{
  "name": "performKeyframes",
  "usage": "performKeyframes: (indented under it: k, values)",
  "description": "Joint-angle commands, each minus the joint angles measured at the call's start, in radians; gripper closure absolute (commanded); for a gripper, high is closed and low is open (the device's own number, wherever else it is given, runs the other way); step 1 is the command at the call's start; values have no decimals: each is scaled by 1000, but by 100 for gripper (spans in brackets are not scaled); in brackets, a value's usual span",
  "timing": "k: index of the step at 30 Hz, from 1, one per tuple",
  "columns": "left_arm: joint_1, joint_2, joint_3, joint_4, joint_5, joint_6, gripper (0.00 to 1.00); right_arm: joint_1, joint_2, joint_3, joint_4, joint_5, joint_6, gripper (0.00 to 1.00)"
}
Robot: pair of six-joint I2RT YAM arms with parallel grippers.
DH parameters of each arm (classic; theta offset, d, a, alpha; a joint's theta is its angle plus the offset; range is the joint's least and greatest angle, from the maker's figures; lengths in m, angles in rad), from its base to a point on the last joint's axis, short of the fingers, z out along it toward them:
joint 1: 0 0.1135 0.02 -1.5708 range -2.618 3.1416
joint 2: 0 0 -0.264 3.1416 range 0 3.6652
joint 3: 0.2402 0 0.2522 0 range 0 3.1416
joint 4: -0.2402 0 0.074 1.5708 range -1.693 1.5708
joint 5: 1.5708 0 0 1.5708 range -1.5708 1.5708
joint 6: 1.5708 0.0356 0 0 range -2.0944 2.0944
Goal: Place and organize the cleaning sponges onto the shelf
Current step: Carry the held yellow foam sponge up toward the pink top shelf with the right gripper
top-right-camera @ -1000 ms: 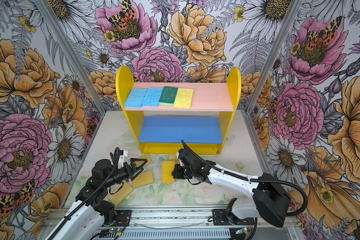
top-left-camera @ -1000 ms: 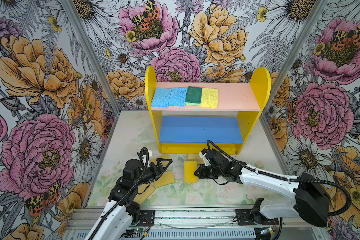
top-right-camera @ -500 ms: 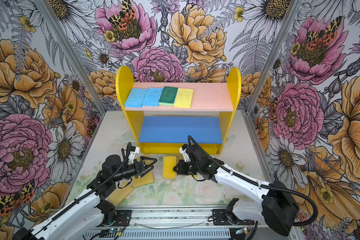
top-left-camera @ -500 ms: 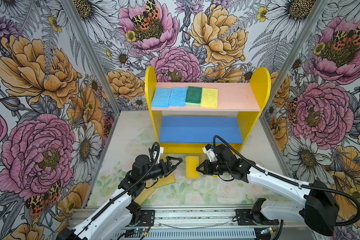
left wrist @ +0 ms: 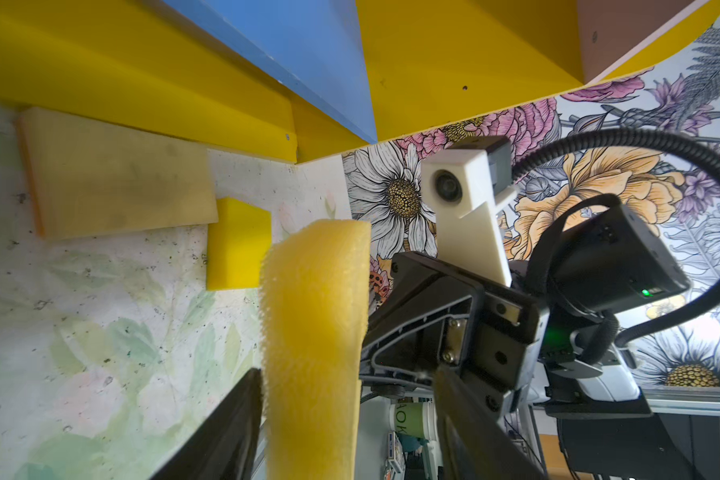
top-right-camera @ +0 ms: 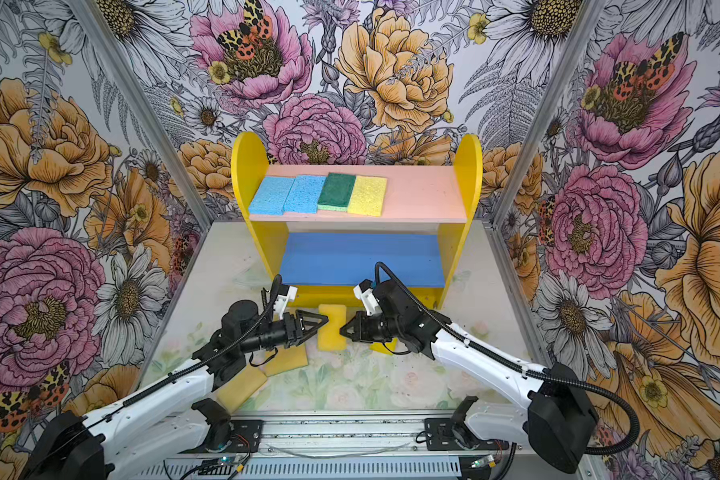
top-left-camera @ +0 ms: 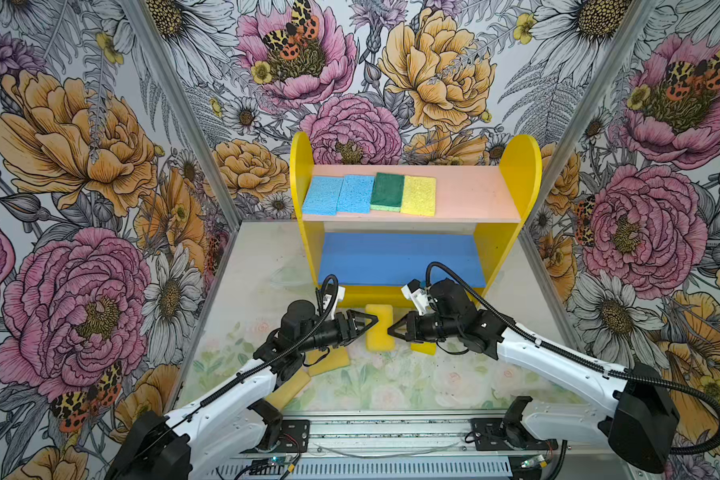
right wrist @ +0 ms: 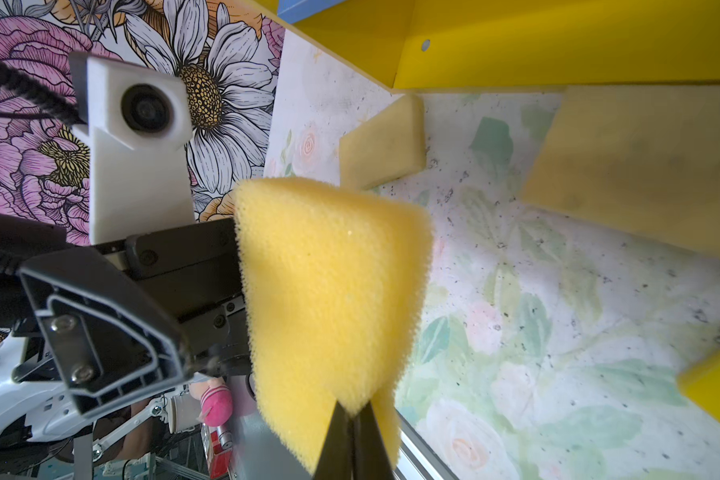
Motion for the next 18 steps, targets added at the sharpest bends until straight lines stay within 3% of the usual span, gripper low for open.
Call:
performKeyframes:
  k: [1,3,6,10,12,18]
  values:
    - [-8,8,25,75,-7,6,47,-4,-22,32,15,-22,-5,100]
    - [-8,13,24,87,-8,6,63,-3,-22,29,16,-23,-1,100]
    - [-10,21,20,98,-6,5,76,-3,-29,33,16,-22,9,100]
    - [-10,21,13,109,-10,1,82,-3,-39,37,17,-21,19,88]
    - [-8,14,10,113,-13,-5,86,-4,-50,37,15,-18,31,78]
    - [12,-12,-2,124,-24,-23,86,-1,-83,19,18,-5,64,53]
